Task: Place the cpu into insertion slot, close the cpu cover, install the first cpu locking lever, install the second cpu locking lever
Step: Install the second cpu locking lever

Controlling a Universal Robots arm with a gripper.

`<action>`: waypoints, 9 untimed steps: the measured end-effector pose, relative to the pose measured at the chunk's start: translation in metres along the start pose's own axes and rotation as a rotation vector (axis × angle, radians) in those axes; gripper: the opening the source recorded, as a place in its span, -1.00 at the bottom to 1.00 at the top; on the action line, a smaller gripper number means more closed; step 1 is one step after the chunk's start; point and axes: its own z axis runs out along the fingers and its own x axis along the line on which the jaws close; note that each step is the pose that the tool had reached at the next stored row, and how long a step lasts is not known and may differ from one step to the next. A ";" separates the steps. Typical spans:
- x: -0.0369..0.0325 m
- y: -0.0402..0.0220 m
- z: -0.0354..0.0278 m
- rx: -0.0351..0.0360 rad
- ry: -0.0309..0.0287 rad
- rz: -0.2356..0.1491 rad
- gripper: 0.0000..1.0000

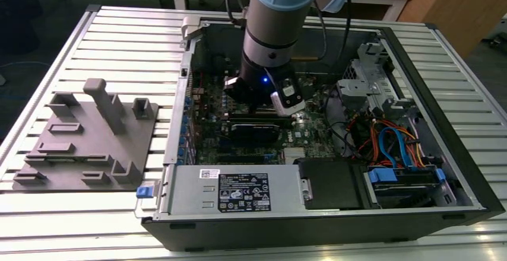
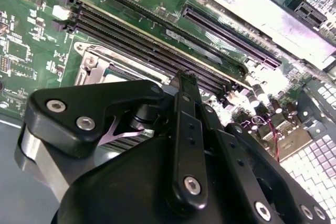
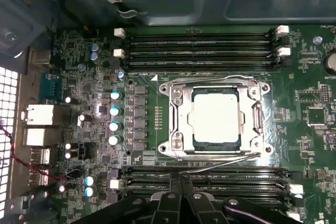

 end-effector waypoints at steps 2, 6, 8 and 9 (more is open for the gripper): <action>0.0020 -0.0003 0.0013 -0.0039 0.0002 0.000 -0.80; 0.0029 -0.0003 0.0017 -0.0160 0.0008 0.000 -0.80; 0.0028 -0.0004 0.0019 -0.0269 0.0010 -0.001 -0.80; 0.0029 -0.0003 0.0018 -0.0312 0.0011 -0.001 -0.80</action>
